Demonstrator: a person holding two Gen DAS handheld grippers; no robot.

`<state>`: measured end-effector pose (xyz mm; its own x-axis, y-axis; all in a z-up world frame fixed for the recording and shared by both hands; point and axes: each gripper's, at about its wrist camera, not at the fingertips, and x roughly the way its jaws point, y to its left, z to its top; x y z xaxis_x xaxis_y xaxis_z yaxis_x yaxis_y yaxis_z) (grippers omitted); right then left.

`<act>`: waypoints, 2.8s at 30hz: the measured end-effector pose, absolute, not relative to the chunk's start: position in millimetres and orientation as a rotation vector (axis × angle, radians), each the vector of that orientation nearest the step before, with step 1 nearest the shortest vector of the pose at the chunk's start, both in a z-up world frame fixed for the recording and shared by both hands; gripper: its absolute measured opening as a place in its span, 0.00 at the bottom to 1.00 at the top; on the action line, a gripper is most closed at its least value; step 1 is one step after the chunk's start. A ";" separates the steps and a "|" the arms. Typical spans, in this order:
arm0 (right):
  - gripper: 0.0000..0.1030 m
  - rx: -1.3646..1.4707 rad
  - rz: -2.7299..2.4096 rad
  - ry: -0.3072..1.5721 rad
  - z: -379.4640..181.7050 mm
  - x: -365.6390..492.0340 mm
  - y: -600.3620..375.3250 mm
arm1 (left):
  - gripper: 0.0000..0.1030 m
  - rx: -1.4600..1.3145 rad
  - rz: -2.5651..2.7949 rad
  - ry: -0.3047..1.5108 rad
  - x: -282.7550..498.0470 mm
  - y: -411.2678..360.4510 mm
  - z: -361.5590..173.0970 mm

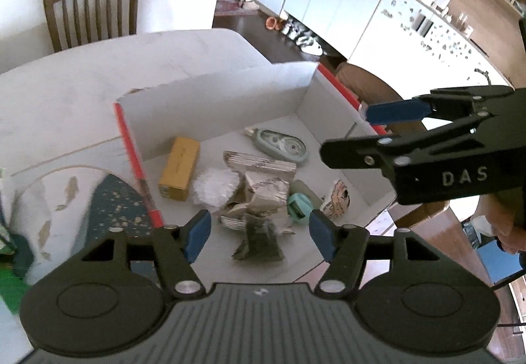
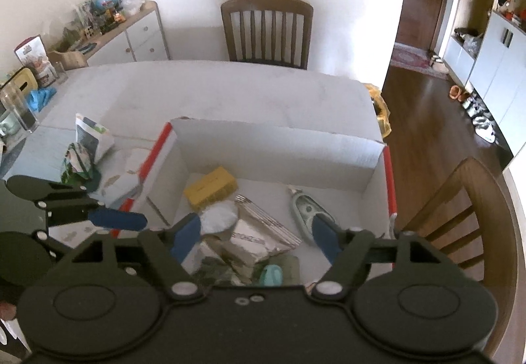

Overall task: Organize objects
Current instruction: 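Withdraw both tools from the box back toward the table, then grasp the white-green egg toy with the right tool while the left tool grasps the brown fuzzy cord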

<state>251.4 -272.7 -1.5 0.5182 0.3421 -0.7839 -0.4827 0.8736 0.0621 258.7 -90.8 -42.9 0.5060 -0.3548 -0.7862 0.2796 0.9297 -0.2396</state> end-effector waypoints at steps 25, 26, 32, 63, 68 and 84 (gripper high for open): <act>0.99 -0.188 0.489 0.865 4.7 202.9 -183.4 | 1.00 -0.151 -0.222 0.868 207.3 48.6 -15.1; 0.99 -0.187 0.491 0.867 3.9 201.3 -179.3 | 1.00 -0.155 -0.215 0.864 204.9 54.9 -15.7; 0.99 -0.175 0.497 0.878 -0.7 194.2 -155.6 | 1.00 -0.164 -0.160 0.860 192.8 93.9 -23.7; 0.99 -0.190 0.534 0.939 -32.9 215.4 -32.9 | 1.00 -0.169 -0.039 0.930 197.5 241.6 -105.7; 0.98 -0.198 0.540 0.962 -41.3 230.3 -13.0 | 1.00 -0.138 -0.054 0.945 208.8 244.7 -121.7; 0.91 -0.264 0.628 1.013 -68.2 263.3 50.6 | 1.00 -0.073 -0.135 0.976 227.8 242.8 -150.8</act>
